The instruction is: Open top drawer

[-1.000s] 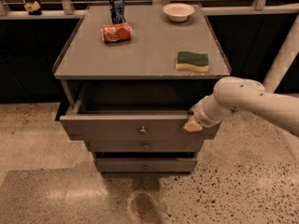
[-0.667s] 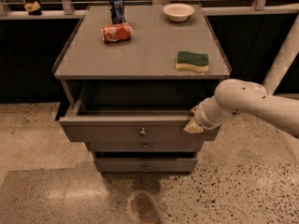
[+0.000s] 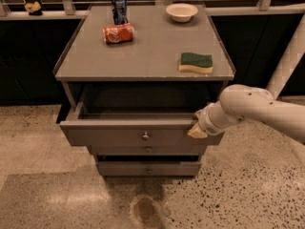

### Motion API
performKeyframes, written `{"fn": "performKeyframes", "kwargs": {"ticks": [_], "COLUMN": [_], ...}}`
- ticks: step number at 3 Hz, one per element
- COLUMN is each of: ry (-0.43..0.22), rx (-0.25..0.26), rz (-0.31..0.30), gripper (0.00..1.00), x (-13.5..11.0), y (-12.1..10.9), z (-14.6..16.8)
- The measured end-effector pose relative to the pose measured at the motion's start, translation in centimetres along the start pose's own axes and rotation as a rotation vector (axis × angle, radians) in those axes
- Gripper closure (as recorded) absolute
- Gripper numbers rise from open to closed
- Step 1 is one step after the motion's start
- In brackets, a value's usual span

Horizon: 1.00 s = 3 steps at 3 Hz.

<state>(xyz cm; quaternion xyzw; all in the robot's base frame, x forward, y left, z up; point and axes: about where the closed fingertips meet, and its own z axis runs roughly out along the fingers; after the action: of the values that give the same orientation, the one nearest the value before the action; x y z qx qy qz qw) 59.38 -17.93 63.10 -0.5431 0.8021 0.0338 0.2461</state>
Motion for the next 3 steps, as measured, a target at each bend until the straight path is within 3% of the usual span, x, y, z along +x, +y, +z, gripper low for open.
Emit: {"fn": "performKeyframes", "kwargs": {"ticks": [3], "ry": [-0.018], "rx": [0.006], "rz": [-0.007], "gripper": [1.00], "x": [-0.48], "y": [0.68], "z": [-1.29]}}
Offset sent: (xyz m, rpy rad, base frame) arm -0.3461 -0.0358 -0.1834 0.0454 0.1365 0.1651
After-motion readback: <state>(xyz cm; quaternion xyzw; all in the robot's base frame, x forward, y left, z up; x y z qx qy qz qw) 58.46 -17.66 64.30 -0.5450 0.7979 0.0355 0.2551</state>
